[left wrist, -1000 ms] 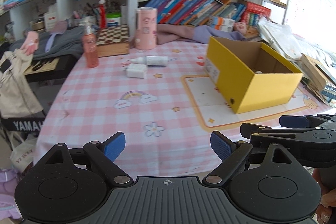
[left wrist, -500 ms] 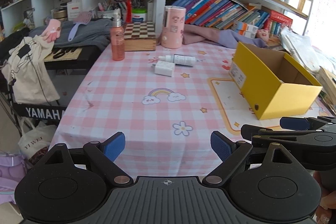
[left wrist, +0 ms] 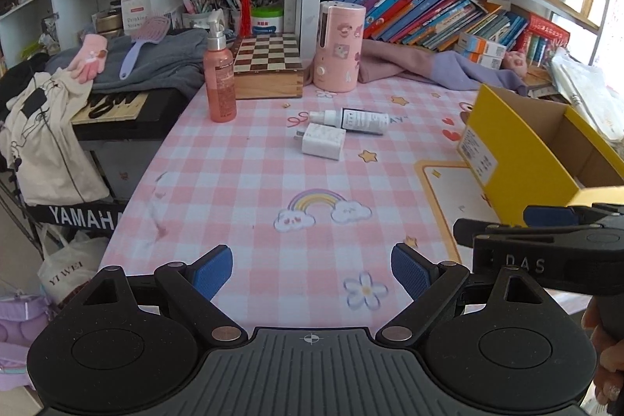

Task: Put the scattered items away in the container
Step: 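Move the right tool to the white spray bottle while the left tool approaches the white plug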

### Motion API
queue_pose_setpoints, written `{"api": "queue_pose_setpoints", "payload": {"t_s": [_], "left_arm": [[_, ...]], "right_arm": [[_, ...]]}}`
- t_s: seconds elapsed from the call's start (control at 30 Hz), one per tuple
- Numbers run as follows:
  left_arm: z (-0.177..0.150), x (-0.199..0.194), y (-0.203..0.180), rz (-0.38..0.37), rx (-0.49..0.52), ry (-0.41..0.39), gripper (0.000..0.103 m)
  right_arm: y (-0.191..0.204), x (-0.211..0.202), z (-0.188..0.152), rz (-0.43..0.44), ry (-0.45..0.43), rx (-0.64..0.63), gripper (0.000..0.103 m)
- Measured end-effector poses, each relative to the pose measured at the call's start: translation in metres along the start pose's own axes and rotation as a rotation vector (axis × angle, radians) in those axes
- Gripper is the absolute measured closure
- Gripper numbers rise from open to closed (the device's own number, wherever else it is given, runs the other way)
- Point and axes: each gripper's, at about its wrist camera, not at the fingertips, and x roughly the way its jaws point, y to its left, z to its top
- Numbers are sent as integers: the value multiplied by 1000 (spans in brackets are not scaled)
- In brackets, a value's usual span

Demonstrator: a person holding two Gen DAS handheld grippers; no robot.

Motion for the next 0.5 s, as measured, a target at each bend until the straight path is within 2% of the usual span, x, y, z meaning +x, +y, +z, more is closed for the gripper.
{"api": "queue_pose_setpoints", "payload": {"t_s": [0.5], "left_arm": [[59, 98, -8, 8, 23, 29, 12]], "right_arm": [[-18, 97, 93, 45, 16, -82, 26]]}}
